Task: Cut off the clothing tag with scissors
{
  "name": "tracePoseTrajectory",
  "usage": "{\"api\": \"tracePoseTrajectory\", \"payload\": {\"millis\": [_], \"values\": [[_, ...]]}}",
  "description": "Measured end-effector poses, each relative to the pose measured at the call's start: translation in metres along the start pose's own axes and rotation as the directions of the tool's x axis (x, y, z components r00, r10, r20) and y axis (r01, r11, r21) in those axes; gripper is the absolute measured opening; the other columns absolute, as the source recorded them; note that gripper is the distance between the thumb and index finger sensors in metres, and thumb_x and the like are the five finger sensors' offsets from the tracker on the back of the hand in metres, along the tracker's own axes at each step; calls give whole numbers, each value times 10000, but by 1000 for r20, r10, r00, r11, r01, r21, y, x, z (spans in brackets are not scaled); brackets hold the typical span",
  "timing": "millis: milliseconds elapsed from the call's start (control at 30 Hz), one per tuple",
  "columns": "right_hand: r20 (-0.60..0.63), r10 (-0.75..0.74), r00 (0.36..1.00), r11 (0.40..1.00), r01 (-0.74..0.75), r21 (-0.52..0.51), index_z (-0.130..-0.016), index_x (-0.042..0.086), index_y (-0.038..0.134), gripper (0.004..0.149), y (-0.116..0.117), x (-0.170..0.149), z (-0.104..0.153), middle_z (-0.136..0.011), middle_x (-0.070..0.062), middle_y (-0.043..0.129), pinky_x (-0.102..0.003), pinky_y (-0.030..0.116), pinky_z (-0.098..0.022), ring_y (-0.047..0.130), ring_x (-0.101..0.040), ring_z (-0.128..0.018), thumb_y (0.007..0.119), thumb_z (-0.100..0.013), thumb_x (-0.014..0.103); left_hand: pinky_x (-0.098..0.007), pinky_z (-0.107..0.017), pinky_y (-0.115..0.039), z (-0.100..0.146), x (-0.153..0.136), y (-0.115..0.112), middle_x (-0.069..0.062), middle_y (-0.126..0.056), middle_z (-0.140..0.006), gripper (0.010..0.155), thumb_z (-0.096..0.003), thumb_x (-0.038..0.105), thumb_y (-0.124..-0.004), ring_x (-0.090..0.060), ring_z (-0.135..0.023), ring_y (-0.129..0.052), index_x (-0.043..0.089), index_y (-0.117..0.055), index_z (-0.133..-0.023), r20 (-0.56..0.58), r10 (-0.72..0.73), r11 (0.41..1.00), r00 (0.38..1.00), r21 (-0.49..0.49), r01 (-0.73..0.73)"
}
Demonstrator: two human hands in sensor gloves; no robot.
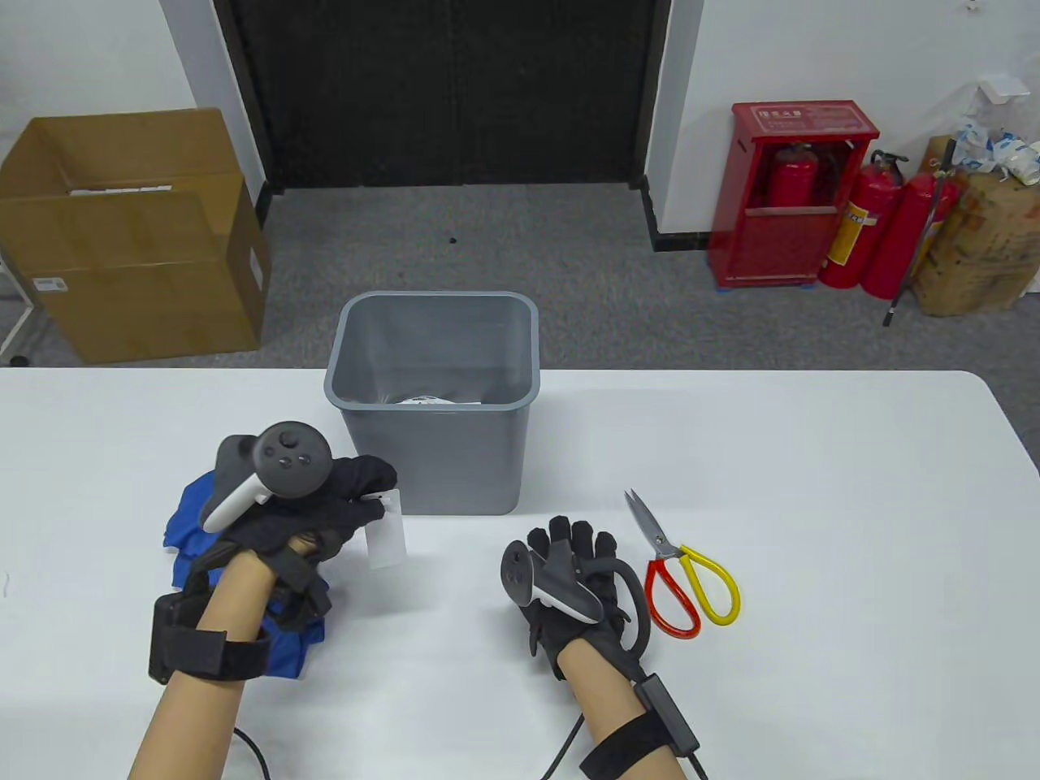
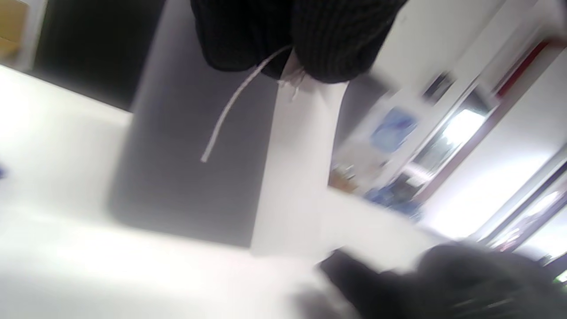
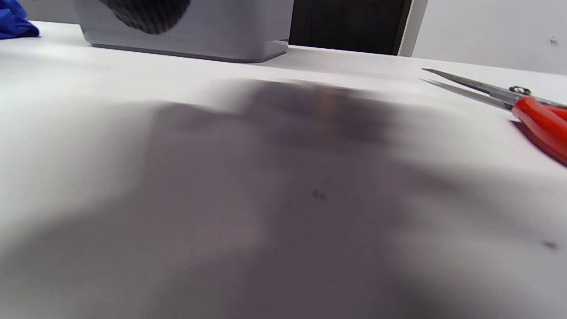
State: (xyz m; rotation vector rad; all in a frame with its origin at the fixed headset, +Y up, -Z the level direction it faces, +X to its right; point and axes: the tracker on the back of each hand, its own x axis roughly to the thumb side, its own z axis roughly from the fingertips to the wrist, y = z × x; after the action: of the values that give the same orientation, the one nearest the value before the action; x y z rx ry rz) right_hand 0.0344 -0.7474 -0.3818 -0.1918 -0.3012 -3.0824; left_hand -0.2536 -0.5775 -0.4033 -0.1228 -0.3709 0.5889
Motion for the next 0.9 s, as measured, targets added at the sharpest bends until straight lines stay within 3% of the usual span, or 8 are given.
{"api": "tracePoseTrajectory", "payload": {"millis": [167, 300, 533, 700, 900], "values": [[-33, -4, 999, 1000, 3, -12, -1062, 196, 304, 780, 1, -12, -2, -1139, -139, 262, -680, 253, -675, 313, -455, -1043, 605, -442, 563, -669, -820, -435, 2, 30, 40, 104, -858, -903, 475, -568, 385, -823, -163, -1011, -779, 401, -681, -1021, 19, 105, 975, 994, 196, -107], [-49, 14, 999, 1000, -15, -15, -1060, 188, 325, 776, 3, -15, -3, -1136, -145, 272, -682, 253, -675, 325, -456, -1040, 606, -440, 560, -665, -821, -451, -13, 47, 60, 130, -844, -919, 459, -583, 407, -807, -144, -1028, -771, 420, -668, -1019, -53, 52, 937, 997, 348, -30], [-31, 71, 997, 997, -72, -21, -1057, 178, 352, 766, 7, -9, -4, -1132, -151, 292, -683, 262, -672, 351, -461, -1033, 604, -440, 556, -673, -823, -442, -49, 64, 79, 167, -817, -944, 434, -600, 426, -791, -118, -1058, -746, 447, -645, -1008, -126, -35, 856, 991, 508, 95], [-37, 88, 995, 996, -88, -11, -1053, 176, 374, 756, 12, -10, -5, -1130, -151, 307, -683, 268, -672, 371, -461, -1030, 606, -440, 553, -656, -846, -425, -74, 62, 69, 194, -793, -963, 435, -610, 453, -777, -93, -1080, -721, 471, -616, -1013, -212, -199, 809, 957, 515, 282], [-62, 84, 995, 996, -83, 10, -1049, 174, 395, 749, 16, -16, -7, -1129, -150, 311, -685, 262, -673, 374, -462, -1030, 610, -437, 549, -672, -821, -436, -104, 40, 44, 143, -852, -923, 434, -570, 426, -817, -145, -1047, -767, 426, -693, -986, -286, -268, 827, 920, 422, 372]]}}
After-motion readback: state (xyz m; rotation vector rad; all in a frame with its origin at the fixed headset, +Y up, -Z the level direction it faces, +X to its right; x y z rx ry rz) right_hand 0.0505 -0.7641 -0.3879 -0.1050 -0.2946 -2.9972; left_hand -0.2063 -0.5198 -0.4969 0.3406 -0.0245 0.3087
